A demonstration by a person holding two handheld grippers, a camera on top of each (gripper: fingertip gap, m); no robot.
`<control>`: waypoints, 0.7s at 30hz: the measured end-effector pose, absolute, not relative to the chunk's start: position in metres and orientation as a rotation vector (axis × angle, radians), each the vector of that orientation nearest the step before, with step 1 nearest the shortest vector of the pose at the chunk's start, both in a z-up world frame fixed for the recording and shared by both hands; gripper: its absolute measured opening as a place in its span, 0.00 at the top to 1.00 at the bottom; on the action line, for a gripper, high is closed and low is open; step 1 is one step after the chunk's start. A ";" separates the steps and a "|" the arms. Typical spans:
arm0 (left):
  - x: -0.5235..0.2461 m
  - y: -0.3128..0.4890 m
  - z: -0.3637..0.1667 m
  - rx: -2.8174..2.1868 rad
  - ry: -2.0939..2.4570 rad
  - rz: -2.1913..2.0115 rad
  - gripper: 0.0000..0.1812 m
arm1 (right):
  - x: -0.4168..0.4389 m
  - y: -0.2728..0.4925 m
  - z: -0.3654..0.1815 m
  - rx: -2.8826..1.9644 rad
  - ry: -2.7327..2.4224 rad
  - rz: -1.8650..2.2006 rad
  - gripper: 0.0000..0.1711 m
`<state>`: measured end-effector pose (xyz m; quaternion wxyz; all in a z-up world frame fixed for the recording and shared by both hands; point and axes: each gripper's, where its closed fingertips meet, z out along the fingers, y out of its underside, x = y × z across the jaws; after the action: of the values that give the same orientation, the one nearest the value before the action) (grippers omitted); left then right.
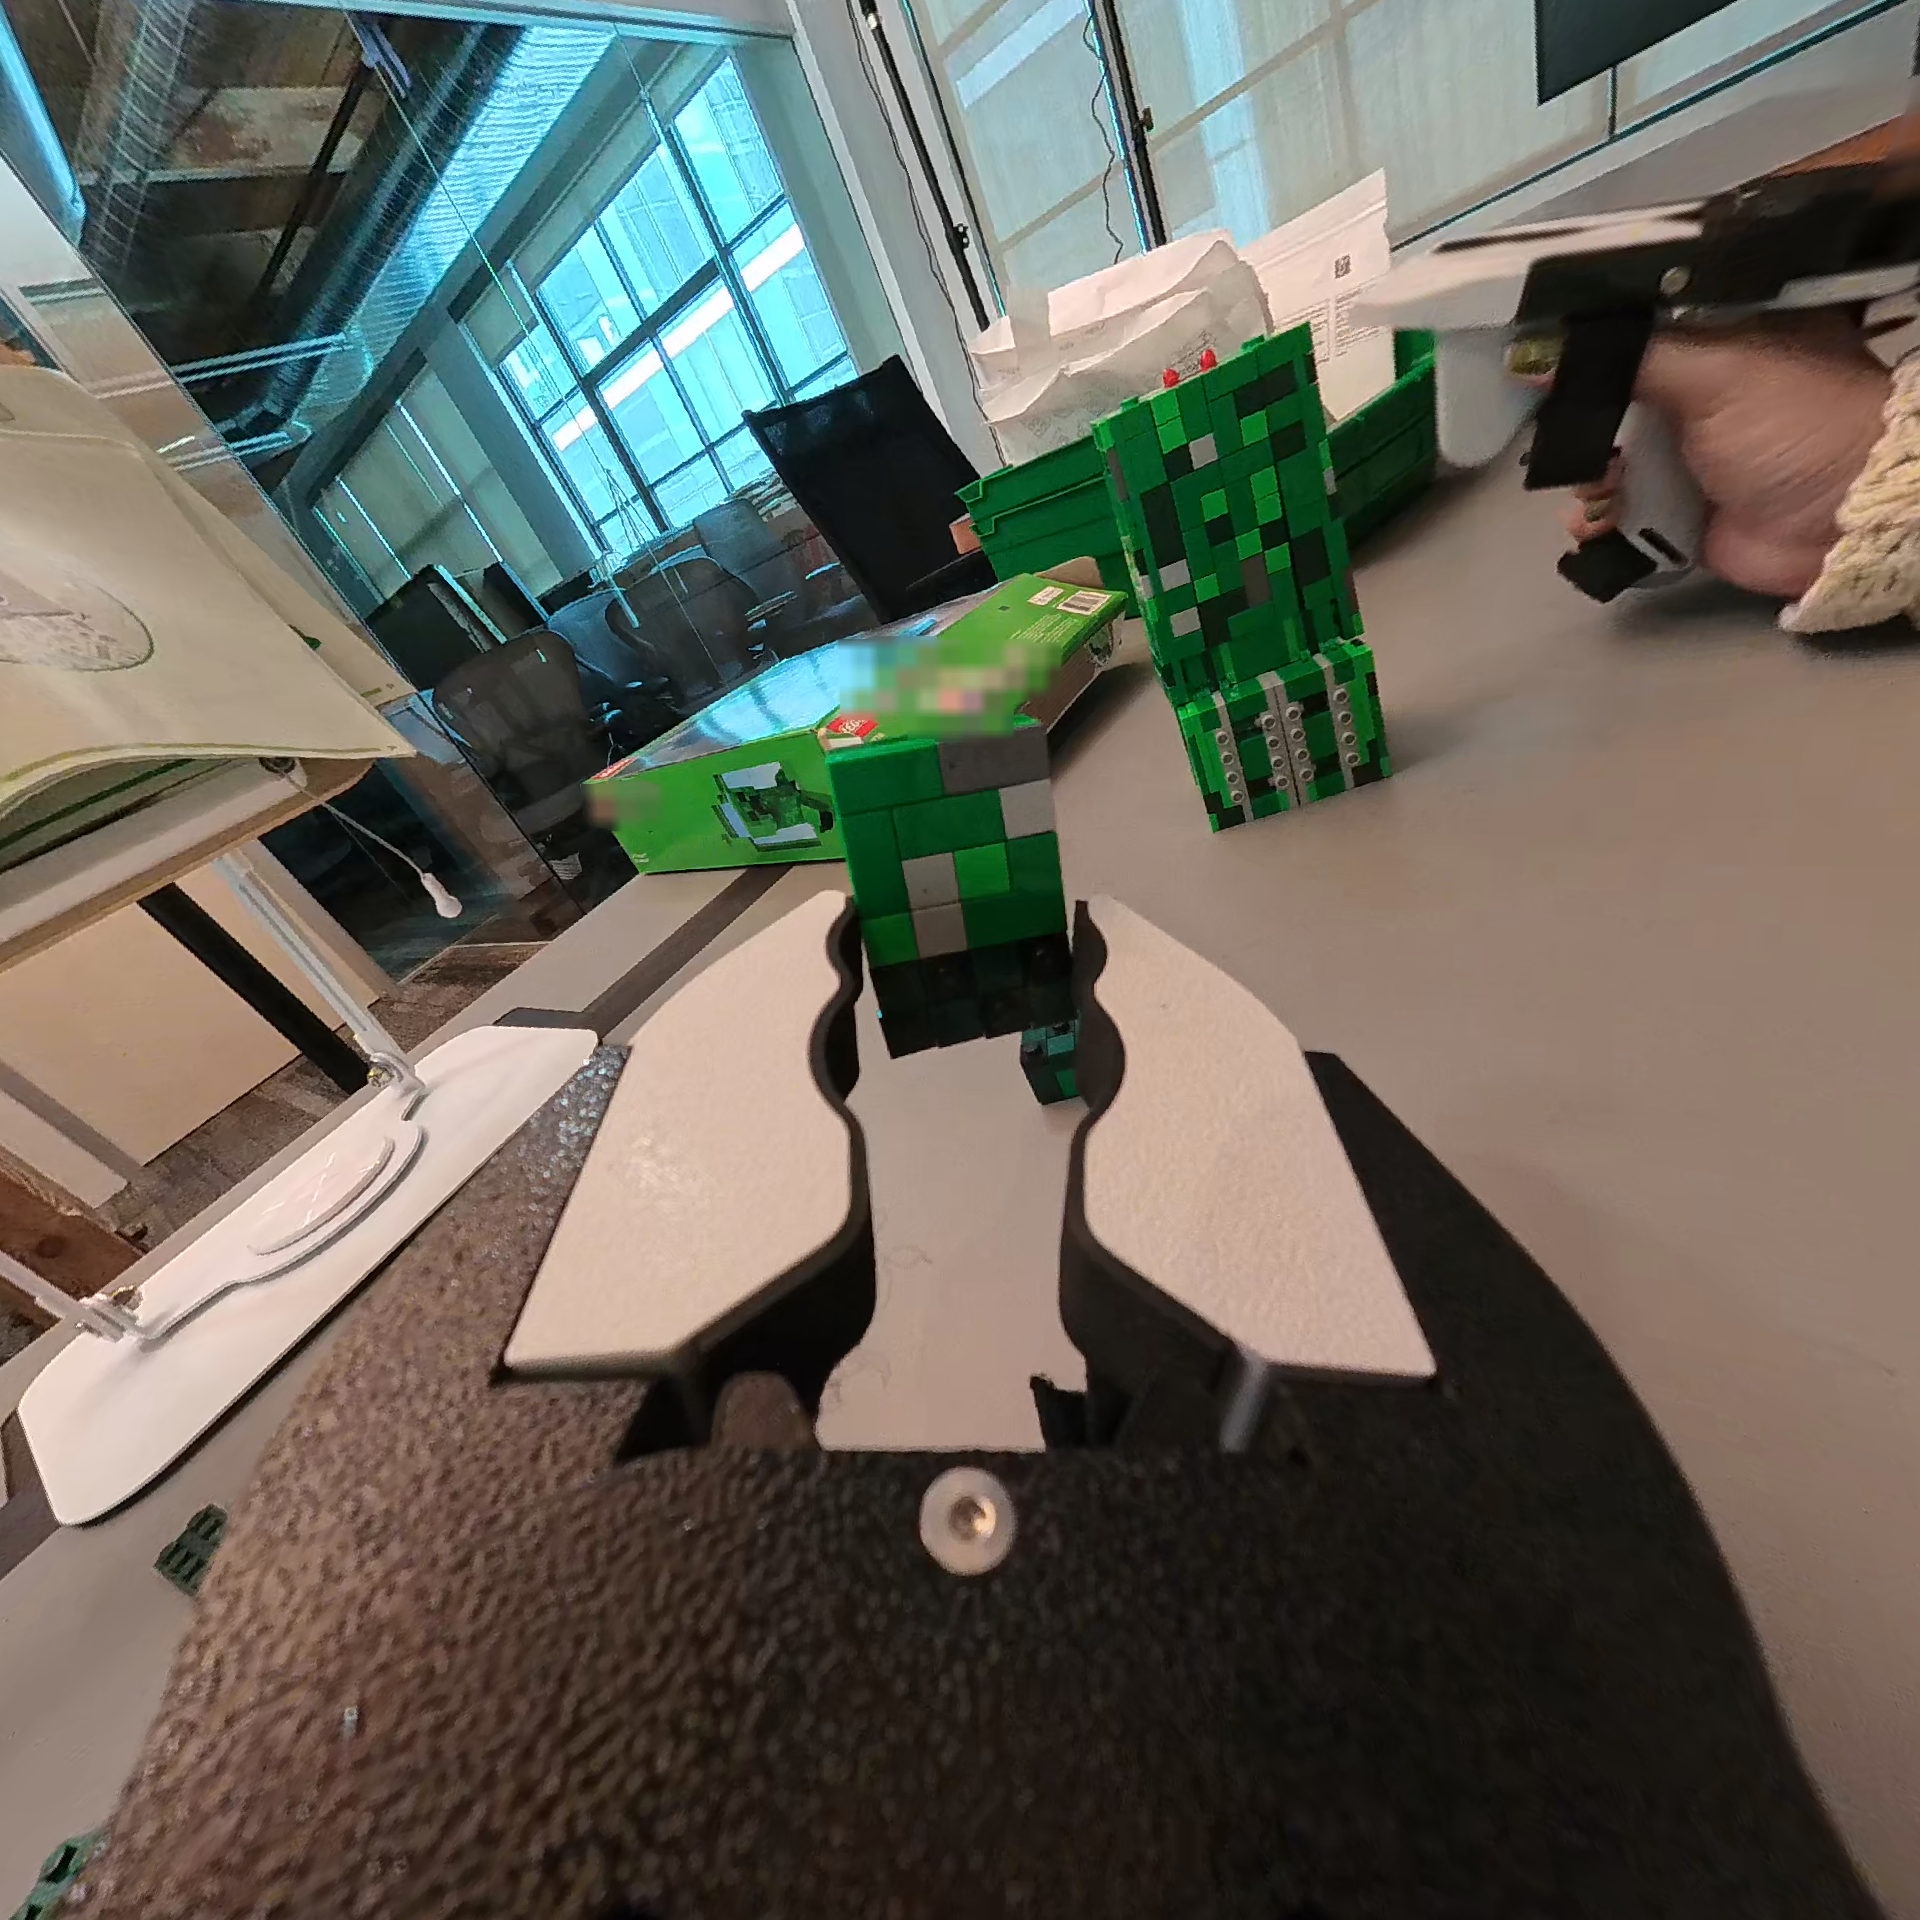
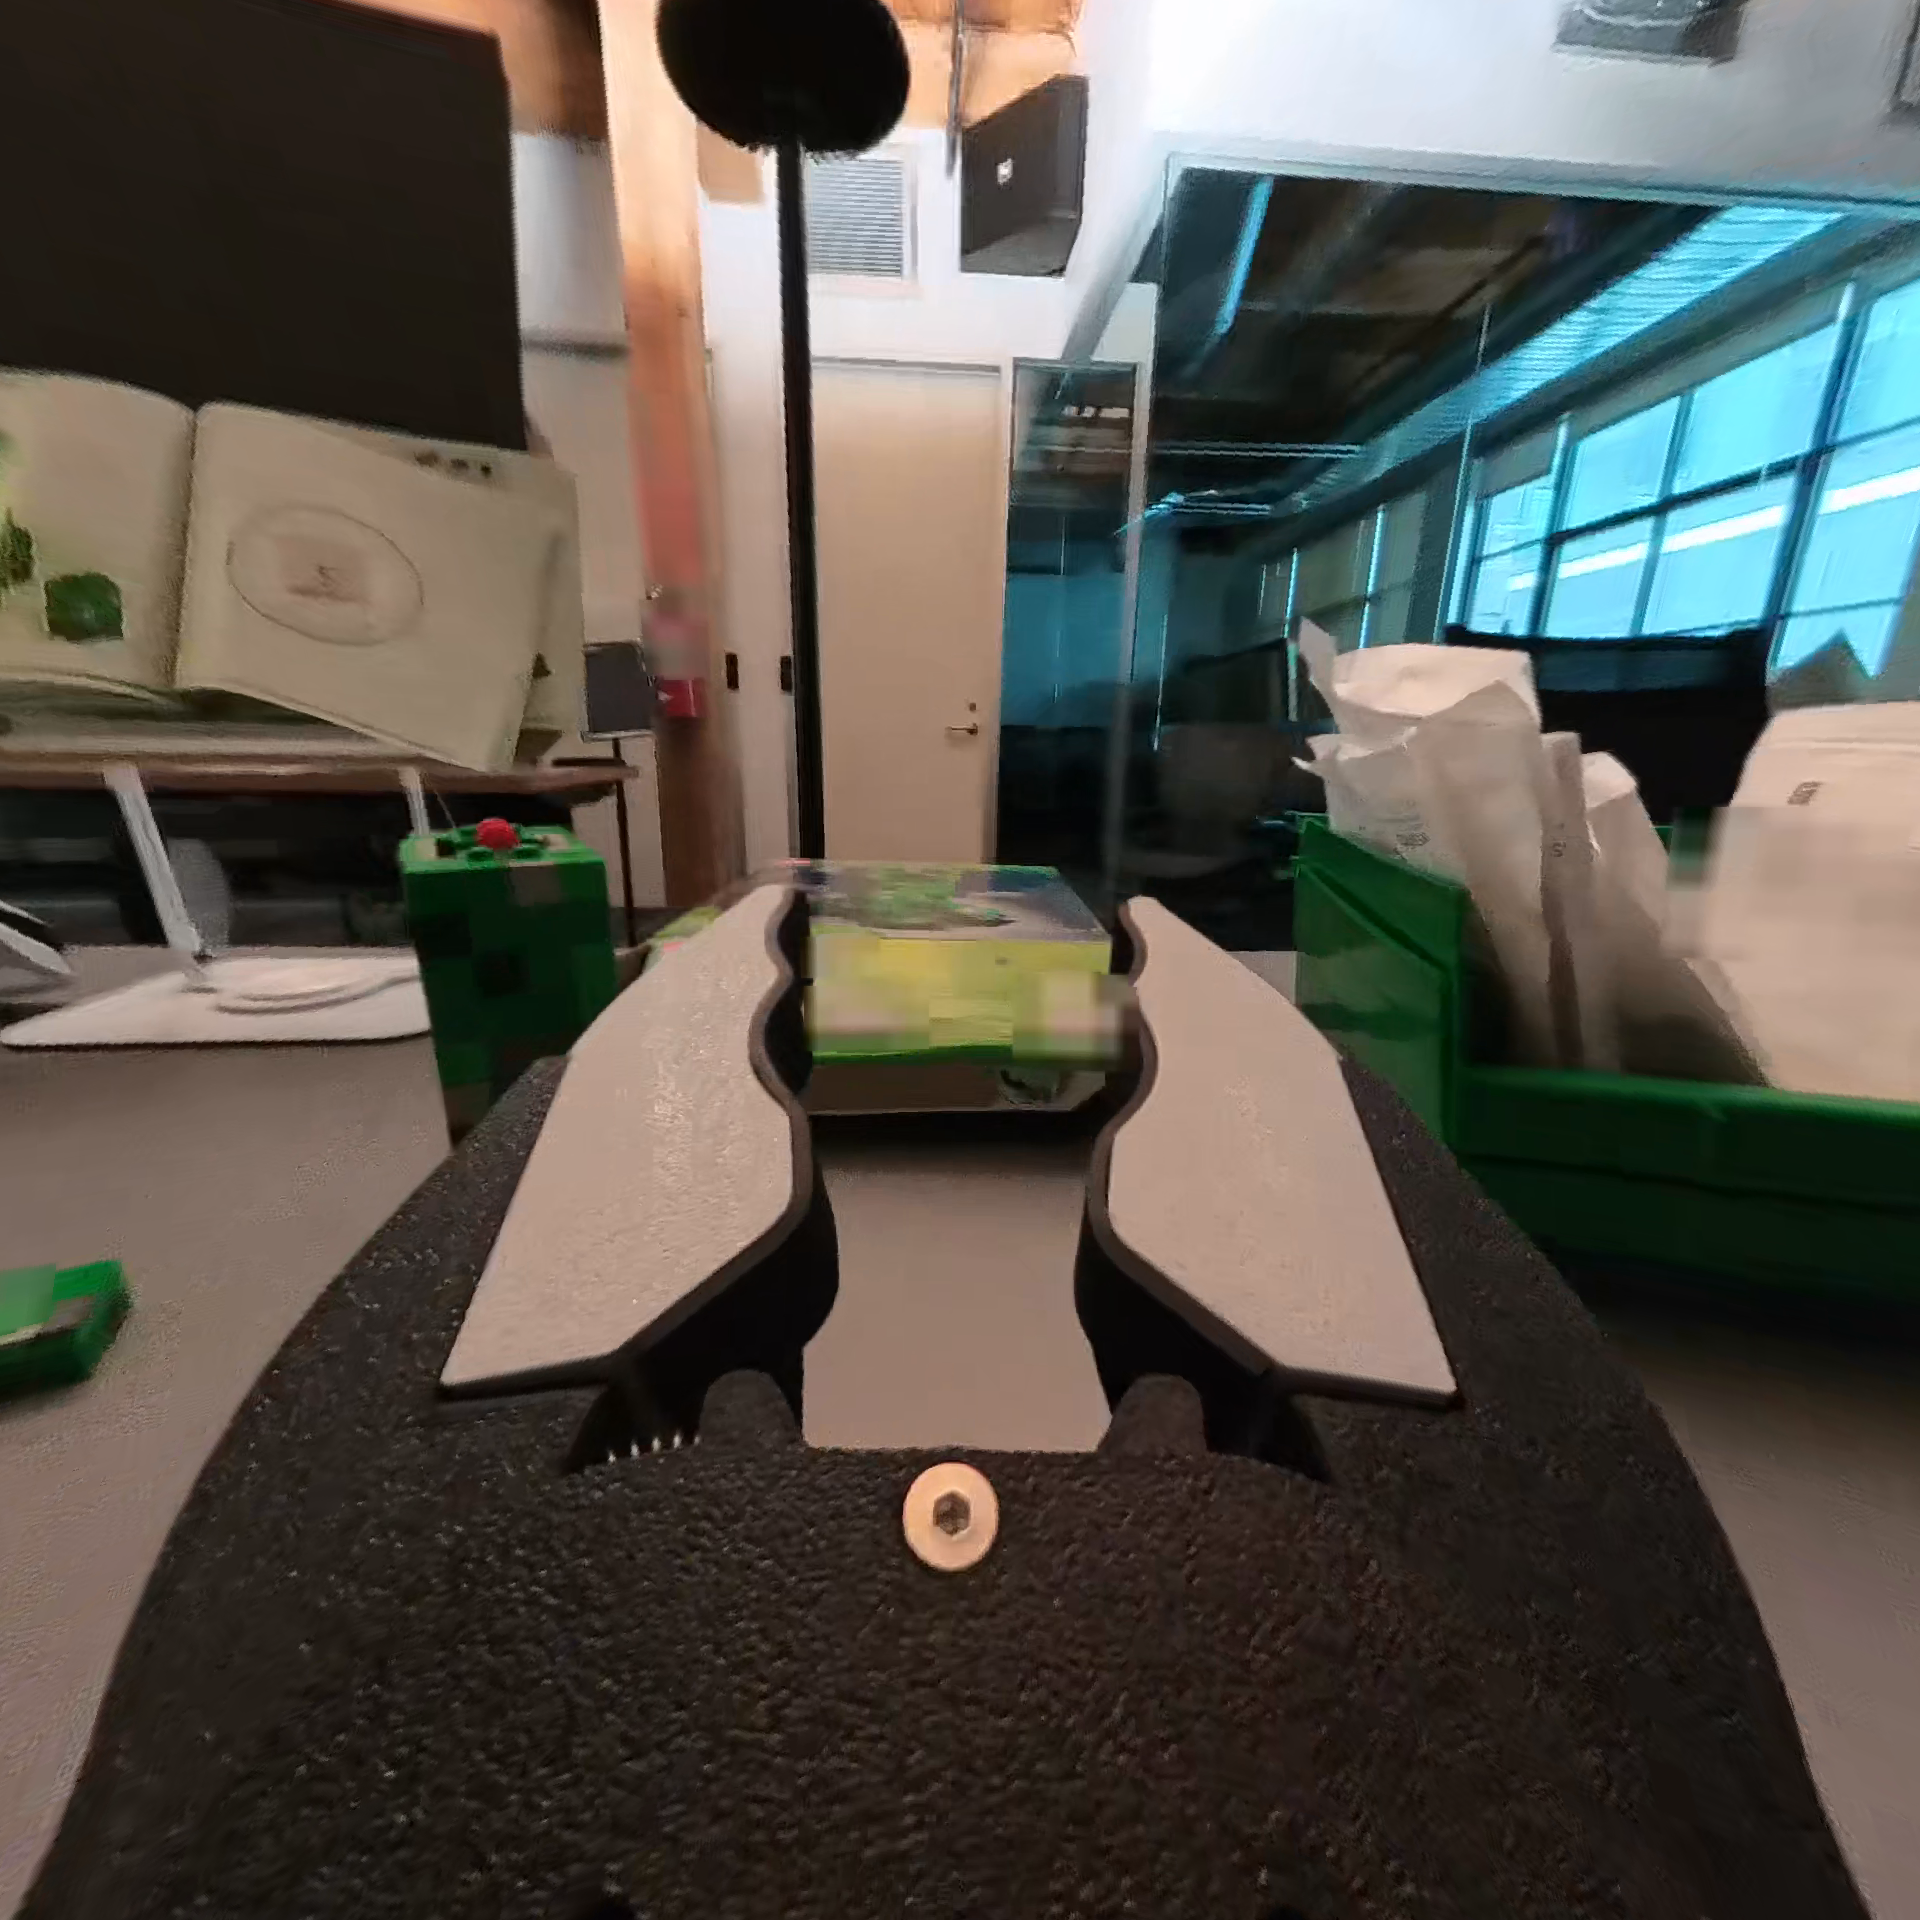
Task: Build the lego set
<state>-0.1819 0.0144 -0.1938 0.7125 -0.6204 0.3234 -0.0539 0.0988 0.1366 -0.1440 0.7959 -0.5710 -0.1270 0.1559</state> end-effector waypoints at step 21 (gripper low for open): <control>-0.141 0.016 -0.187 -1.357 0.704 -0.087 0.79 | 0.000 0.039 -0.145 -1.148 -0.586 0.718 0.82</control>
<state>-0.1407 0.0155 -0.1872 0.7211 -0.6140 0.3187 -0.0393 -0.0002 0.0390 -0.1450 0.7401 -0.5234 -0.2670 0.3272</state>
